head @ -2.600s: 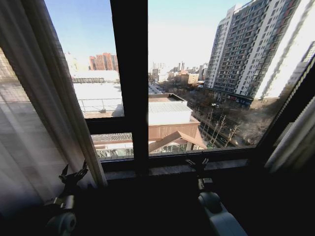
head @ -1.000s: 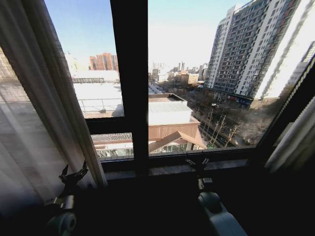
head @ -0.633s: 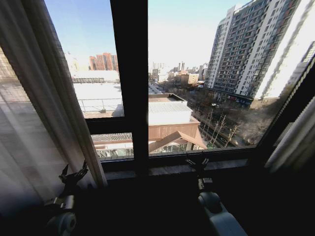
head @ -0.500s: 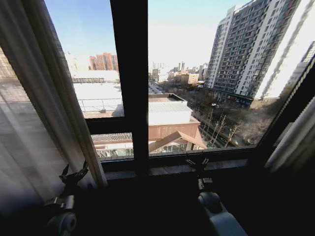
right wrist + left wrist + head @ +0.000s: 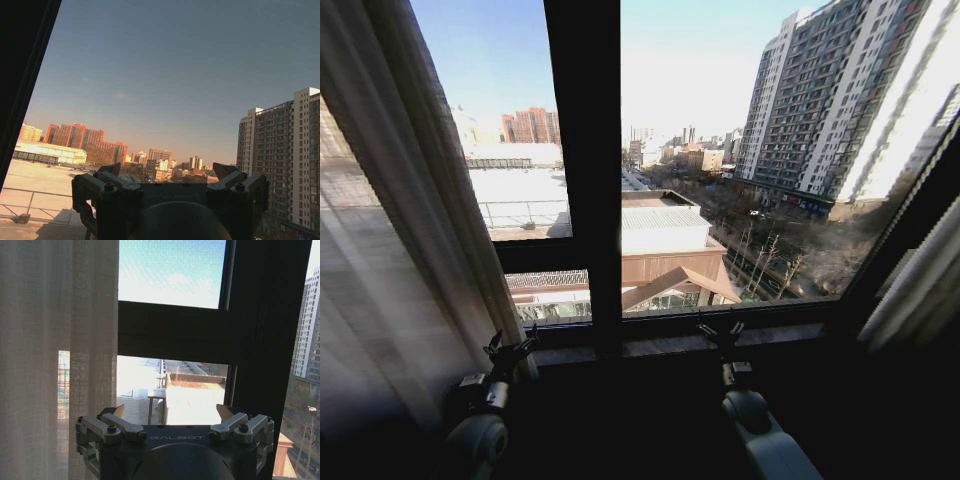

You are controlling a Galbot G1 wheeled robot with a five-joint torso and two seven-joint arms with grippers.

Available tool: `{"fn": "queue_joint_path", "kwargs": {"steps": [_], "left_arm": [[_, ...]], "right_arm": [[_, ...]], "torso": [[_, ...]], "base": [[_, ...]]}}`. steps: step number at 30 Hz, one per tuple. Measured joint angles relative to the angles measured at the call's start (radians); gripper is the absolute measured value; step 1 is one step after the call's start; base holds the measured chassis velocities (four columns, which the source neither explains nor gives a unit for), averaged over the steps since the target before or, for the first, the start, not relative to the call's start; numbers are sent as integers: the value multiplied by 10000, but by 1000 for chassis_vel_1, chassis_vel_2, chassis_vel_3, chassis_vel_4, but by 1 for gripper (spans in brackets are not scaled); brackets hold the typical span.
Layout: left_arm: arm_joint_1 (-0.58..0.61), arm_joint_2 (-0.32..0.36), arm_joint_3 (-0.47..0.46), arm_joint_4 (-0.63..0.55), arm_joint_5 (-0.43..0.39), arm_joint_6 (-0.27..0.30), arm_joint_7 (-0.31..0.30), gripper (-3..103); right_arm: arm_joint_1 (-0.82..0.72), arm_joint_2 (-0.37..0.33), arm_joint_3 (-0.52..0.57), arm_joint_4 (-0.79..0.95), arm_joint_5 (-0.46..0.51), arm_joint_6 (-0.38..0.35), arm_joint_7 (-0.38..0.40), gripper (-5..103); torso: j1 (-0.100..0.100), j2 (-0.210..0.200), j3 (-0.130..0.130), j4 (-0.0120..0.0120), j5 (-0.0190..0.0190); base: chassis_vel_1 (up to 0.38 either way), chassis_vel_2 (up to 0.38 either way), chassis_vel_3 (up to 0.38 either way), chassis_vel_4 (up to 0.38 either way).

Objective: Open the curtains by pulling them apart, changing their state from closed to fully open.

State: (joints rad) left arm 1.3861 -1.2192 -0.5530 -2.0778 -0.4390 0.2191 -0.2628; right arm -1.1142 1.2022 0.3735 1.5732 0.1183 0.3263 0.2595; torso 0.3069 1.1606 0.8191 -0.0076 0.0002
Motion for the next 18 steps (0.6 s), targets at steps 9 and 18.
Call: {"fn": "queue_joint_path", "kwargs": {"steps": [9,18], "left_arm": [[-235,515,-318,447,-84,59,-233,100],[-679,1874,-1510,1961,-391,-875,-472,100]], "right_arm": [[1,0,0,0,0,0,0,100],[1,2,-2,1,0,-1,-2,100]], "torso": [[0,0,0,0,-8],[2,-1,0,4,-5]], "base": [[0,0,0,0],[0,0,0,0]]}}
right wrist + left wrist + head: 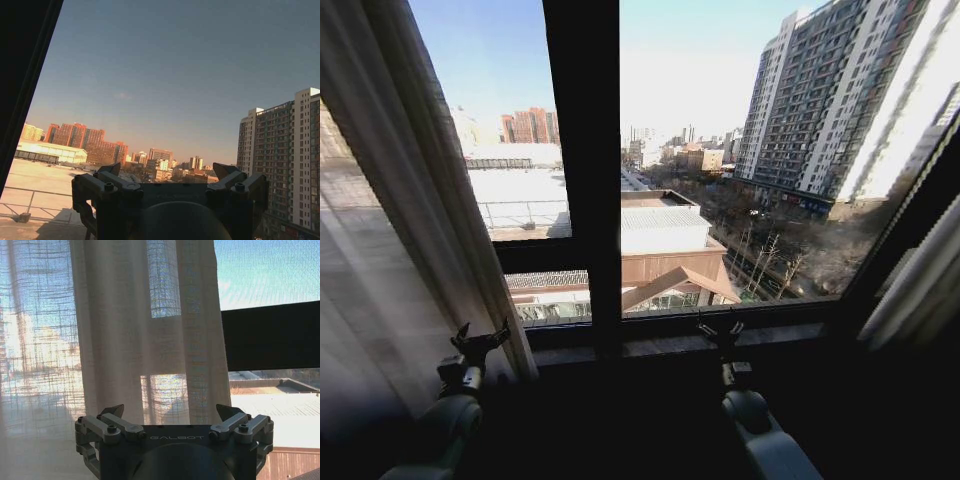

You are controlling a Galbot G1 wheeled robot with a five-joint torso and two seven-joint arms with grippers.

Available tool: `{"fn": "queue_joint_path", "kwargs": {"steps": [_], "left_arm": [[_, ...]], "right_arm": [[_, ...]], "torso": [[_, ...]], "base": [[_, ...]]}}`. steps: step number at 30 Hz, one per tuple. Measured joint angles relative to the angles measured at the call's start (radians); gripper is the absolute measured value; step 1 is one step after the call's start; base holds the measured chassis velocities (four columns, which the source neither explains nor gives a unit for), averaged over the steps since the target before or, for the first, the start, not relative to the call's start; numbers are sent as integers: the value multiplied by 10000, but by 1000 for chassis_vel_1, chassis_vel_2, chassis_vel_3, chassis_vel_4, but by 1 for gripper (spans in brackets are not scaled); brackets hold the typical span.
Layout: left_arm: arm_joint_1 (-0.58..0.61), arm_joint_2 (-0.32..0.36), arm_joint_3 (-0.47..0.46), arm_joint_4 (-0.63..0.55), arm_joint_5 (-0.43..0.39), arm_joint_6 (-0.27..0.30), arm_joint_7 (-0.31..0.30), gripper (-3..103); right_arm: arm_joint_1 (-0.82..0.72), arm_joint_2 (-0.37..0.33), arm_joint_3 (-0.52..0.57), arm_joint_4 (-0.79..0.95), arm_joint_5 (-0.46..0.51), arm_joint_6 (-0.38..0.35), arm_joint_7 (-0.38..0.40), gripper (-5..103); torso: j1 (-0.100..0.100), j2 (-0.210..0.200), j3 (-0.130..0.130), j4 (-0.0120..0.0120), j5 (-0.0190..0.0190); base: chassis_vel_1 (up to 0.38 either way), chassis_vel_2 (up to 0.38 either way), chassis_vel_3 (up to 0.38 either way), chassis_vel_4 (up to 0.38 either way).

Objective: Open the curtains by pulling them apart, changing their state from closed to fully open.

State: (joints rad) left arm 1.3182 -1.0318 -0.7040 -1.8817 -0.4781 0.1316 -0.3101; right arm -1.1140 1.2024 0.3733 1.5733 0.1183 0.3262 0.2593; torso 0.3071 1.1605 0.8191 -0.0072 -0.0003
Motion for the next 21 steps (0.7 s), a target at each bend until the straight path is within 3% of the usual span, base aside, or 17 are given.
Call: {"fn": "queue_joint_path", "kwargs": {"steps": [3,5,6,7,9,11,21], "left_arm": [[1,20,8,37,-11,-194,44,100],[-5,20,102,153,-27,-670,351,100],[-24,23,159,299,-30,-1201,748,100],[-24,23,159,299,-30,-1201,748,100],[-64,38,223,716,54,-2384,1893,100],[-71,2,324,880,140,-2816,2258,100],[-122,-221,279,1010,20,-2591,1784,100]], "right_arm": [[-1,-1,1,0,0,0,0,100],[0,-2,2,0,0,0,0,100],[0,-2,1,0,0,0,0,100],[0,-2,1,0,0,0,0,100],[0,-2,2,0,0,0,1,100],[-1,-1,1,0,0,0,1,100],[0,-2,2,0,0,0,2,100]], "torso": [[-1,0,0,-5,3],[-1,1,-1,-5,5],[-2,0,0,-3,3],[-2,0,0,-3,3],[-2,1,-1,-4,3],[-1,0,0,-3,2],[-1,0,0,-3,3]], "base": [[0,0,0,0],[0,0,0,0],[0,0,0,0],[0,0,0,0],[0,0,0,0],[0,0,0,0],[0,0,0,0]]}}
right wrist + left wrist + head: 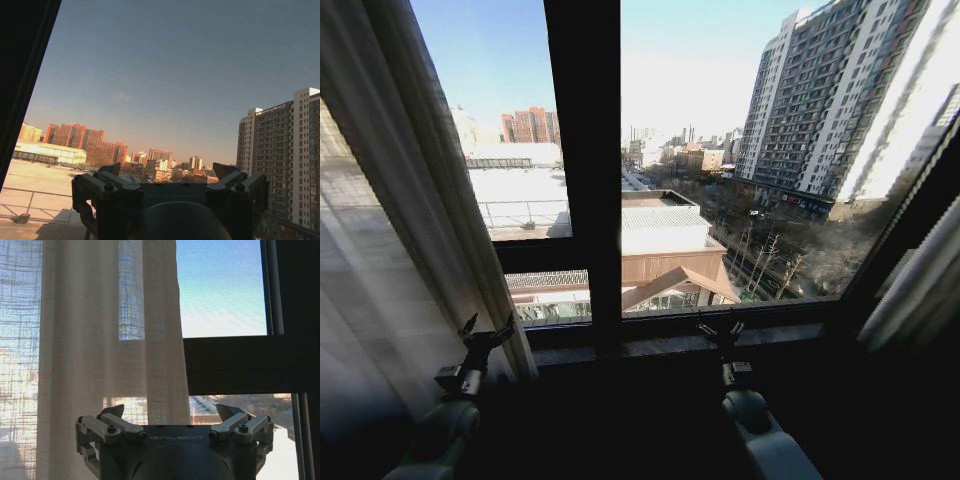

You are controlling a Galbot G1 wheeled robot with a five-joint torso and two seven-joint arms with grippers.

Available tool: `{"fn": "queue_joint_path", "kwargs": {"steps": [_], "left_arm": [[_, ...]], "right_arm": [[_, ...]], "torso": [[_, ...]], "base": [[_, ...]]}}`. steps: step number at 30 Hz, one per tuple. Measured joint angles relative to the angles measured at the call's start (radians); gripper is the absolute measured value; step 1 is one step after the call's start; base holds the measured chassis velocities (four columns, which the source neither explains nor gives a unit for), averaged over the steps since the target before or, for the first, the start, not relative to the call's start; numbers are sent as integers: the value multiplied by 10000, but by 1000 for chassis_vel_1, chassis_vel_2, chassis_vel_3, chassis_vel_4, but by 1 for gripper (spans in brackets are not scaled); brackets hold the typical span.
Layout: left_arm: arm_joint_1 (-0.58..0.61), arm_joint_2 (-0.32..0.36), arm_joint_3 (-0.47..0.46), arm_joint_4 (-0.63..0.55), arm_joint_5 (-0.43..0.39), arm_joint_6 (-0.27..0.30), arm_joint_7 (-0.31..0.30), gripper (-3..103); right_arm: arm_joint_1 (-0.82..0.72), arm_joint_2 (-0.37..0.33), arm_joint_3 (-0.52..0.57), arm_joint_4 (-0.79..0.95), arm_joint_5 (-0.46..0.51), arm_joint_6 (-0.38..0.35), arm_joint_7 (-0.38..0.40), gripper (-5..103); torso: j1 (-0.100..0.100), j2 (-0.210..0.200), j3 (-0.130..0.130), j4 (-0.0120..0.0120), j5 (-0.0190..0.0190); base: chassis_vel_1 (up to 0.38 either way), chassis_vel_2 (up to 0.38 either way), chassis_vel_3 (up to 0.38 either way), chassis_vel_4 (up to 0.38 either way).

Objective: Open the curtains by pulling them apart, changing their state from closed to fully open.

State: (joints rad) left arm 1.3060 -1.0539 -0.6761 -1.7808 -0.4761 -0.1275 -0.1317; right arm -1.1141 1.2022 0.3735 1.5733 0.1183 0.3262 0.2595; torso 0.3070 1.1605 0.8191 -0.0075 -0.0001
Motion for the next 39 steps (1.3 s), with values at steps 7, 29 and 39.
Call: {"fn": "queue_joint_path", "kwargs": {"steps": [7,29,39], "left_arm": [[-24,166,-115,207,-123,13,-95,100],[-3131,972,1651,2882,-1005,69,370,100],[-3271,962,1648,3367,-1127,-278,846,82]], "right_arm": [[0,0,0,0,0,0,0,100],[0,0,1,0,0,-1,1,100],[0,0,1,0,0,-1,1,100]], "torso": [[-1,0,0,1,0],[0,-1,1,-4,0],[0,0,0,2,-1]], "base": [[0,0,0,0],[0,0,0,0],[0,0,0,0]]}}
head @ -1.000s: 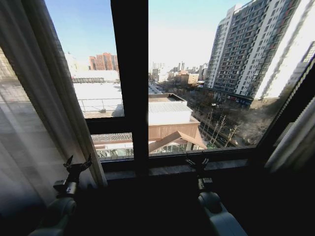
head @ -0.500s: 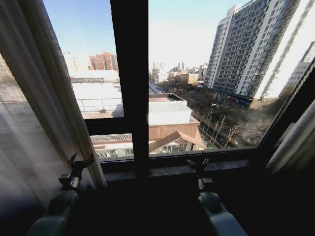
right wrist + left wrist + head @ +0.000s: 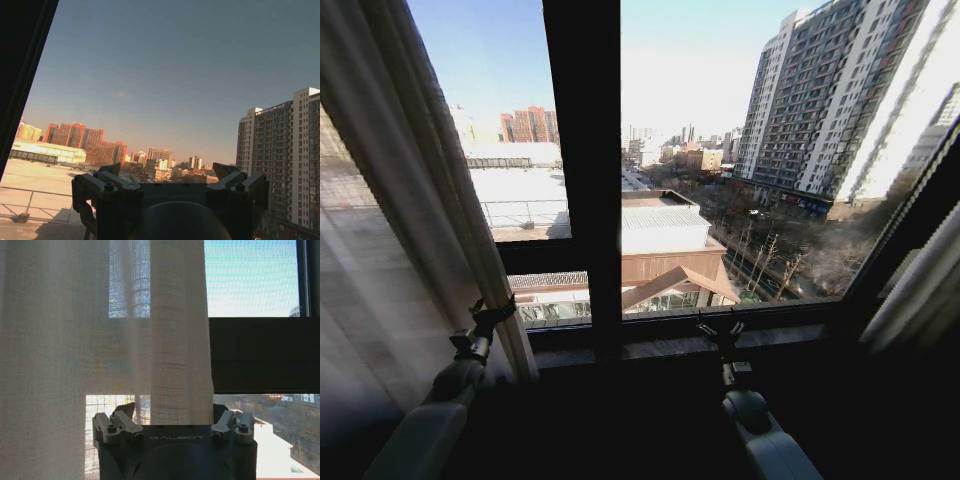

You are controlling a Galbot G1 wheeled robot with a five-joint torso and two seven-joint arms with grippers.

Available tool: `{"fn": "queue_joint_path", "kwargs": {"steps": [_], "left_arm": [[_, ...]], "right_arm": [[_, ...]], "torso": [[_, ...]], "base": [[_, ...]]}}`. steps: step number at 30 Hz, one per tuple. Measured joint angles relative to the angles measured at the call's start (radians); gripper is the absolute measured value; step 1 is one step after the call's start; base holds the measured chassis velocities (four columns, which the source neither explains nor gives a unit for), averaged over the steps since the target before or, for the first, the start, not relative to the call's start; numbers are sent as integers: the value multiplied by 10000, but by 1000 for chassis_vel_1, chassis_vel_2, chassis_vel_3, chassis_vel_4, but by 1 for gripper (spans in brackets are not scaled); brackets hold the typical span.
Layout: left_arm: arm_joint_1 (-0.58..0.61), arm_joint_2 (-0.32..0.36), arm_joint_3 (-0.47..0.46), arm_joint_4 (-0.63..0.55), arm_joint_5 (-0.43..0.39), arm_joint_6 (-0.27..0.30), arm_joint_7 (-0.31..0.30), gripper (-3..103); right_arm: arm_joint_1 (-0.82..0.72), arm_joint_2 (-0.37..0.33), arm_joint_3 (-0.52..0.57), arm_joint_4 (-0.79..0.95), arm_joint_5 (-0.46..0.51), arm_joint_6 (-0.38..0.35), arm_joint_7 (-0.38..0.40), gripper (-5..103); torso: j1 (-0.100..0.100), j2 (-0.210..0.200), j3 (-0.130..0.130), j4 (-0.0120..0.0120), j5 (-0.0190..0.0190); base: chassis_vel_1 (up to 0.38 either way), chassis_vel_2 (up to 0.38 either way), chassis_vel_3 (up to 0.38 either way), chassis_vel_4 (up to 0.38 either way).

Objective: Open the curtains by pulling them apart, changing their state from closed to fully open.

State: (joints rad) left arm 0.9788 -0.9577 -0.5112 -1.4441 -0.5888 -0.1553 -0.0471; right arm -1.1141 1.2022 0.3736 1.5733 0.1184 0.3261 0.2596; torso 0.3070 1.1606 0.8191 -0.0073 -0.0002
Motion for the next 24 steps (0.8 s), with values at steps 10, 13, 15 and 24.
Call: {"fn": "queue_joint_path", "kwargs": {"steps": [10,13,15,24], "left_arm": [[30,-12,-65,-20,-83,-58,2,49],[49,-27,-74,-69,-90,-54,0,32],[56,-30,-81,-77,-91,-52,0,32],[445,-26,-385,-278,-95,-89,-38,1]], "right_arm": [[0,0,0,0,0,0,0,100],[0,0,0,0,0,0,0,100],[0,0,0,0,0,0,0,100],[0,0,0,0,0,0,-1,100]], "torso": [[0,0,0,-2,1],[0,-1,0,-2,1],[0,0,0,-2,1],[0,-1,-1,-3,2]], "base": [[0,0,0,0],[0,0,0,0],[0,0,0,0],[0,0,0,0]]}}
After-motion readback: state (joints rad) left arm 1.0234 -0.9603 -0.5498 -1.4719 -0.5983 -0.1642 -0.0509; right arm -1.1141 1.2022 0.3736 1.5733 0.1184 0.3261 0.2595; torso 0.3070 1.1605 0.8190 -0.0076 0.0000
